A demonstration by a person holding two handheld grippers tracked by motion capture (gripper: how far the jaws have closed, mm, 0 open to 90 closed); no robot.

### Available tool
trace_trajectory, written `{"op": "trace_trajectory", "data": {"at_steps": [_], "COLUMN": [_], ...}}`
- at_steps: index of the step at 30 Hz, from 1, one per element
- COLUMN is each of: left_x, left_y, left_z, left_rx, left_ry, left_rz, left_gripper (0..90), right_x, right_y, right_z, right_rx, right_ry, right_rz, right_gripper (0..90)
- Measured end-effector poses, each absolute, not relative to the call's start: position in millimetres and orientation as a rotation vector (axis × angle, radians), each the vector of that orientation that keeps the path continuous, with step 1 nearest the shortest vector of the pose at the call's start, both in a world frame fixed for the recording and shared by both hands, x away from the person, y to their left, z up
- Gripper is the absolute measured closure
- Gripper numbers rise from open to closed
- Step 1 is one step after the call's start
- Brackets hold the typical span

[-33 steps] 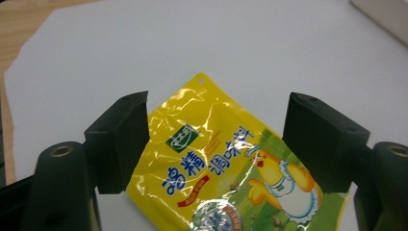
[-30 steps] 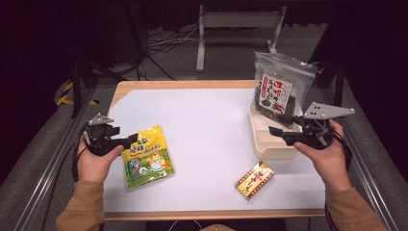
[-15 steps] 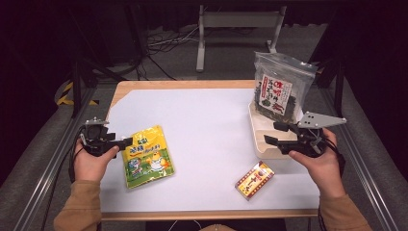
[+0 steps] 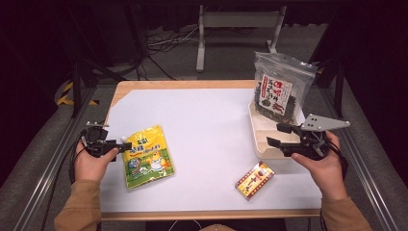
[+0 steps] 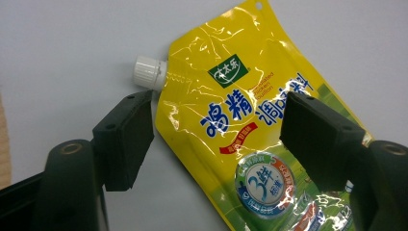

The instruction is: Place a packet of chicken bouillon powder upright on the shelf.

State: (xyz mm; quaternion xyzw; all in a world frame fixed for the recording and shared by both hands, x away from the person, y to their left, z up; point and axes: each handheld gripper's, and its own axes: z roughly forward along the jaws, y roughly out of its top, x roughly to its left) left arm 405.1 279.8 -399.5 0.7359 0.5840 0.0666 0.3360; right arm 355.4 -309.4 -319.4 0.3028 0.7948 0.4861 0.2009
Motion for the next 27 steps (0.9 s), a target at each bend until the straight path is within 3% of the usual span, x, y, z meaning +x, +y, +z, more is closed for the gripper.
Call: {"op": "trace_trajectory", "data": {"at_steps": [27], "left_x": [413.7], "left_y": [282.0], "left_z": [-432.1], "left_rx": [1.893], "left_ry": [1.657], "left_rz": [0.02], "left_gripper": [32.9], "right_x": [358.1], "right_y": [-306.8], "right_z": [-326.3], "right_rx": [0.863], "right_ry": [2.231], "right_rz": [1.359], "right_gripper": [34.3]}}
